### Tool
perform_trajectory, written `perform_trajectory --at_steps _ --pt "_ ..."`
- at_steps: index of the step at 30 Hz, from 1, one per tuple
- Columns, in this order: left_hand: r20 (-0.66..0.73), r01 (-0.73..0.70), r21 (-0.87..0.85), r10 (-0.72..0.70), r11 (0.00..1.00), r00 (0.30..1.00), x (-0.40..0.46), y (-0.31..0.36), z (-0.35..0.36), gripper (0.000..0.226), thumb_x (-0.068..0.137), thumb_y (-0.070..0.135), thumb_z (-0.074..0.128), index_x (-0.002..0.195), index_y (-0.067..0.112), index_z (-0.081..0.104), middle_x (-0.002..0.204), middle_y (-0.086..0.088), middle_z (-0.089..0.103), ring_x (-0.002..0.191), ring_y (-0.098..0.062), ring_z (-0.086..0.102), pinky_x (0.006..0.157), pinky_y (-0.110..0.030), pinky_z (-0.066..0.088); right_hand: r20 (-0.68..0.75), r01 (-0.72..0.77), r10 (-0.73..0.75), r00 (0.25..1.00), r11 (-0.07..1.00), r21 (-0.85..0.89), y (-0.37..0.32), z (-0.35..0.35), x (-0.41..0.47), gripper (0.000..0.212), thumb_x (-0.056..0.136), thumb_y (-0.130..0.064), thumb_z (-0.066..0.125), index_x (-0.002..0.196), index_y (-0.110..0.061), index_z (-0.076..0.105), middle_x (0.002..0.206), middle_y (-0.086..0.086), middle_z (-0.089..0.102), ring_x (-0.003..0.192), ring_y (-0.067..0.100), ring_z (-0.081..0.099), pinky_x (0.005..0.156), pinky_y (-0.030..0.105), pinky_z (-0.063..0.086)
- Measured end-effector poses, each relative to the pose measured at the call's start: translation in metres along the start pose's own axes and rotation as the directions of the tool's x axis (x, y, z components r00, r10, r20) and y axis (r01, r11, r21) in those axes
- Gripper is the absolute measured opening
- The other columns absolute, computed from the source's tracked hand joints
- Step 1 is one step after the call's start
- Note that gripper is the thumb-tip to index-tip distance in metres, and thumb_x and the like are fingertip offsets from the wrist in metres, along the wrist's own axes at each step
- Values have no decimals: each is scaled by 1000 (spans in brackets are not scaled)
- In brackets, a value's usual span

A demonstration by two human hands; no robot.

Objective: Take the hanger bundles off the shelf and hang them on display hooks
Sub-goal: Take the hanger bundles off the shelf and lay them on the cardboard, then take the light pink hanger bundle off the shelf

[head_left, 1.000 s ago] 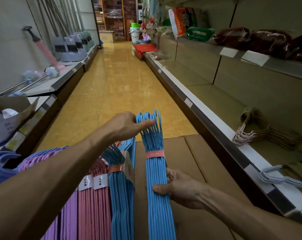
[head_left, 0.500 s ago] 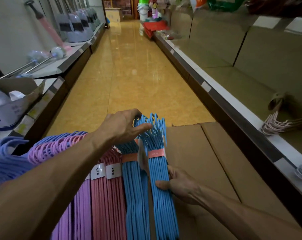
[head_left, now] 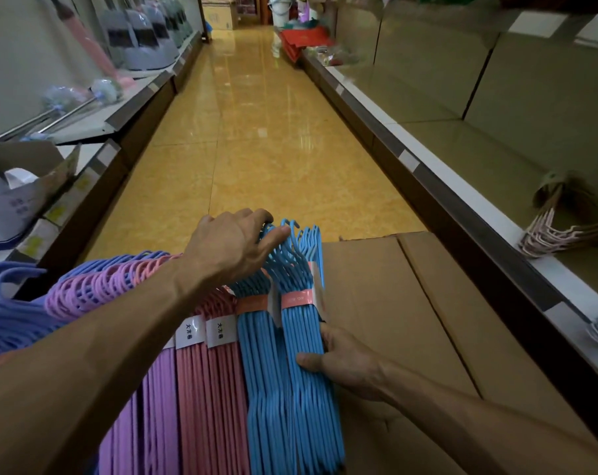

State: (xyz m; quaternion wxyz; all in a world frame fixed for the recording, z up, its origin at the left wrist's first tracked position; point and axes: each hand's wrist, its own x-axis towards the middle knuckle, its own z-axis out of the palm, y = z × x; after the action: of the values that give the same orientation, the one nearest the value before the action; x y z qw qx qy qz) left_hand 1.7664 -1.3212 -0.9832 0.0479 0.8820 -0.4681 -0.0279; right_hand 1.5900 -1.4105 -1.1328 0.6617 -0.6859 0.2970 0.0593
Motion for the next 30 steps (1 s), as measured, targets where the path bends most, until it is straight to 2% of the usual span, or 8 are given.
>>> perform_trajectory --at_steps 5,8,11,14,18,23,27,30 --pt "38 -10 -59 12 998 999 0 1 -5 82 86 74 17 142 21 43 141 -5 56 123 -25 55 107 -50 34 -51 26 -33 998 991 -128 -7 -2 -11 30 93 -22 67 119 -13 59 111 -1 68 101 13 67 92 30 56" --pt "-24 -31 -108 28 994 999 -1 7 -11 68 91 69 30 138 23 48 136 -4 59 121 -25 56 103 -51 40 -93 34 -57 994 973 -229 -12 -13 -25 18 95 -20 63 111 -13 58 83 -11 59 71 0 57 59 6 44" --pt "-131 -107 -233 78 967 988 -2 26 -23 52 96 56 44 132 20 55 128 -4 63 115 -25 58 97 -43 45 -160 46 -115 980 923 -381 -9 -29 -42 11 92 -21 63 102 -21 59 79 -10 57 69 3 53 62 13 41" --pt "-207 -168 -360 97 918 973 -2 51 -31 36 99 36 52 129 17 59 114 0 65 102 -18 57 85 -31 41 -190 28 -115 975 912 -409 -6 -50 -64 8 93 -21 62 100 -26 60 90 -5 62 85 10 58 76 20 45" --pt "-262 -232 -491 112 840 958 -3 83 -36 25 98 31 55 119 23 65 104 3 66 101 -15 61 87 -30 44 -225 5 -104 969 916 -402 -1 -81 -95 18 96 -23 60 112 -18 66 98 -2 64 96 16 64 86 28 52" --pt "-232 -220 -638 88 738 969 2 120 -36 19 98 34 55 113 31 66 107 7 71 104 -12 65 86 -39 51 -309 0 -99 946 953 -304 2 -121 -125 16 97 -17 58 111 -14 64 85 -4 63 85 13 65 84 34 56" --pt "-176 -168 -803 43 572 983 5 155 -31 20 101 28 52 116 26 65 104 7 71 97 -12 69 92 -40 53 -404 56 -105 909 990 -132 -8 -161 -148 5 98 -12 58 101 -15 60 85 1 65 78 13 64 76 32 58" --pt "-139 -149 -856 57 495 989 6 181 -21 23 101 25 50 120 22 63 106 2 70 95 -15 70 90 -42 55 -560 96 -95 823 995 -28 -18 -206 -159 13 98 -12 59 107 -3 61 86 10 66 75 18 64 74 36 58"
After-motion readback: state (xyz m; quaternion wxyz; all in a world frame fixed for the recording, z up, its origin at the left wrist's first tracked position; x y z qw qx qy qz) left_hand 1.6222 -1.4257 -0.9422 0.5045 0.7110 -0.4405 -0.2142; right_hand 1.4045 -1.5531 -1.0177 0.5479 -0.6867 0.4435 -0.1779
